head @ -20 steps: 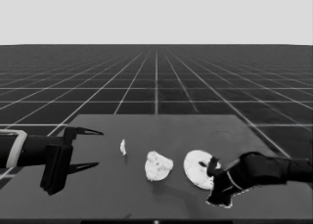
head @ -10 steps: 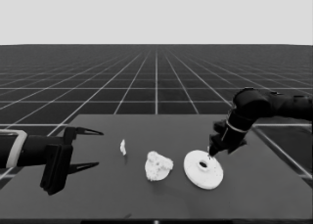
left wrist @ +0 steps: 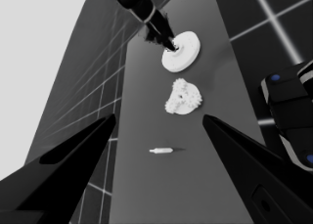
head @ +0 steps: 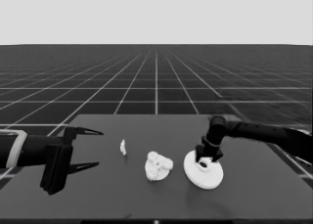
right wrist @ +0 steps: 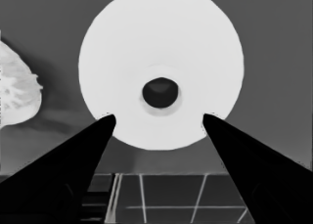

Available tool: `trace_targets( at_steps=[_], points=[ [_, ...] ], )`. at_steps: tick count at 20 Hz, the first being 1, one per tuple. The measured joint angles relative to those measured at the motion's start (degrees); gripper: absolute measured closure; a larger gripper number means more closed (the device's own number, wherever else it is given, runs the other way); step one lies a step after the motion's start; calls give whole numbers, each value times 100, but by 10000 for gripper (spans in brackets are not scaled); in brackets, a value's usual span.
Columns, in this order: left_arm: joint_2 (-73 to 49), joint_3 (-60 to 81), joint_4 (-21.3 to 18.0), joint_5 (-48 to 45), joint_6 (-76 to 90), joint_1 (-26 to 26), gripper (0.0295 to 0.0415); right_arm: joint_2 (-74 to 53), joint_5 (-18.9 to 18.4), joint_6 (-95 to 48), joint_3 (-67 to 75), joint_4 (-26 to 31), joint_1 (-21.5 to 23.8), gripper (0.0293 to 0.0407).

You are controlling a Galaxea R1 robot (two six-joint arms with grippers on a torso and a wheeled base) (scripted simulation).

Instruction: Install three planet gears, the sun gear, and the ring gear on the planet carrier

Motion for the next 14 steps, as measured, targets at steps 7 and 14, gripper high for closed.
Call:
trace_targets(
  at_steps=[7,14],
  points=[
    [0,0,0,0,0,0,326,194,272,-188,-474,-373,-477,315],
    [0,0,0,0,0,0,326,198,277,-193,-486,-380,-479,352]
  ],
)
